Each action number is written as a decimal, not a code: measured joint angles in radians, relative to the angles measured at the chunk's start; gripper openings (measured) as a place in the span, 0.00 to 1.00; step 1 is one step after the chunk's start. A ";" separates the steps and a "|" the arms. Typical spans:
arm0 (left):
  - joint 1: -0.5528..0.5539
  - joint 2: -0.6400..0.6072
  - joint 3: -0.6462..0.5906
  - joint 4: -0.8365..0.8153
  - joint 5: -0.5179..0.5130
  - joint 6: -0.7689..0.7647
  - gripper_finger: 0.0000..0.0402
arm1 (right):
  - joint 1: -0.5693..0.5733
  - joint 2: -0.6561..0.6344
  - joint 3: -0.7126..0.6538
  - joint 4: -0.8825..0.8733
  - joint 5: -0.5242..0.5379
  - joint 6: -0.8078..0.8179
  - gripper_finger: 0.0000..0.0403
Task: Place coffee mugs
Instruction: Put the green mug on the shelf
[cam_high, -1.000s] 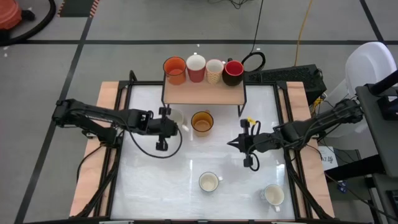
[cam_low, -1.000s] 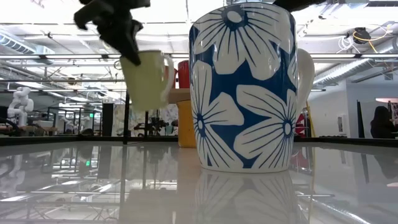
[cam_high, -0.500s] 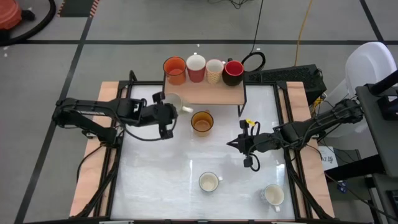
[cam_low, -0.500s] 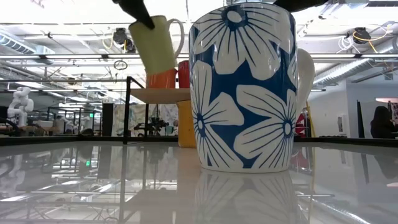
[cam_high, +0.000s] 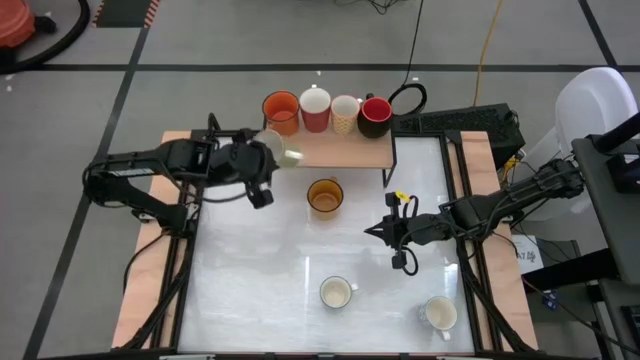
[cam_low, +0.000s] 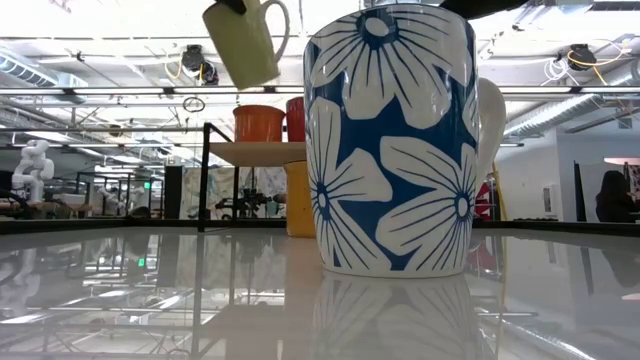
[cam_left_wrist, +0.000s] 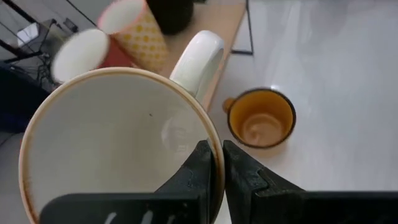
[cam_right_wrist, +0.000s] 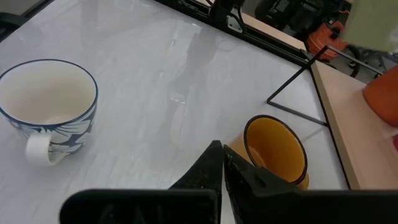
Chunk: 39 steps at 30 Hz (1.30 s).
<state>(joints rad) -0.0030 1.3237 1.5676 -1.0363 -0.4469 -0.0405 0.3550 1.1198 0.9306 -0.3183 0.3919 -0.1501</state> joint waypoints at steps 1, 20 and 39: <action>0.003 0.000 0.016 -0.006 0.000 -0.007 0.06 | 0.000 0.000 0.000 0.000 0.000 -0.001 0.00; 0.011 0.000 0.247 -0.106 0.001 -0.021 0.06 | 0.000 0.000 0.000 0.000 0.000 -0.012 0.00; 0.106 0.072 0.527 -0.191 0.001 0.002 0.06 | 0.000 0.000 0.000 0.011 0.000 -0.028 0.00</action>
<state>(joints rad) 0.1034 1.3955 2.0951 -1.2276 -0.4460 -0.0381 0.3546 1.1198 0.9306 -0.3073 0.3923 -0.1779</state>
